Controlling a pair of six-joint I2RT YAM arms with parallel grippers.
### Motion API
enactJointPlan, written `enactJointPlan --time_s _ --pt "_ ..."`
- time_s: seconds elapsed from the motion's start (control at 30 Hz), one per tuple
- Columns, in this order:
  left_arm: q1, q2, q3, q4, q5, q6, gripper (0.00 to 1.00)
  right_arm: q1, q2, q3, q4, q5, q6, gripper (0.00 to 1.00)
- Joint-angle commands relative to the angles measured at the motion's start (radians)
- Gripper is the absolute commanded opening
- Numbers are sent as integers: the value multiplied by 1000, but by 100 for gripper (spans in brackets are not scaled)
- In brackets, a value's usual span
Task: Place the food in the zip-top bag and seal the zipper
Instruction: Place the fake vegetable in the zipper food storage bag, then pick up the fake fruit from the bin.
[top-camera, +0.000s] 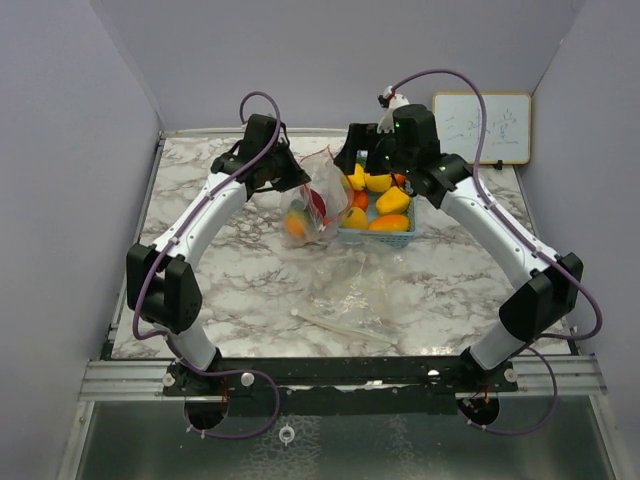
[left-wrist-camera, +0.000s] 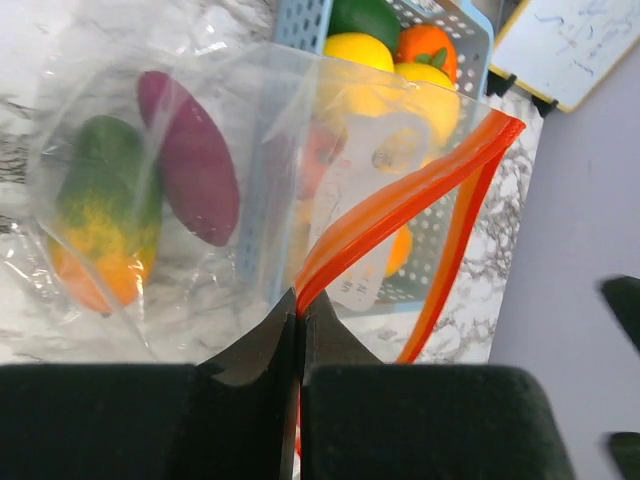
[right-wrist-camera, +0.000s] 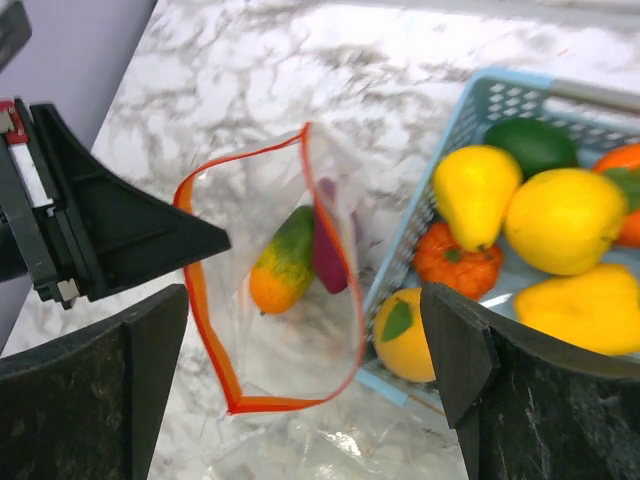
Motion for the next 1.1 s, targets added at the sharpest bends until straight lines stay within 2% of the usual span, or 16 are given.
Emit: enactJointPlan --time_s 0.0,0.1,0.3,0.57,0.7,0.83,1.07 --pt "47 -16 -7 -15 7 -17 0 -53 4 44 -97 260 -39 100" --pt "63 -27 0 -22 -1 -12 0 -91 103 101 -140 301 -56 100" --pt "79 -33 -8 -2 24 -27 0 -103 296 190 -123 366 -110 100" --pt "87 -30 -41 26 54 -34 0 -122 479 302 -113 405 -101 100" --pt "93 -27 -44 29 61 -32 0 -124 515 300 -98 445 -111 99" --pt "98 -21 -48 32 68 -31 0 -131 531 275 -93 462 -125 89" --pt "101 -19 -49 32 71 -31 0 -138 515 214 -90 437 -130 88"
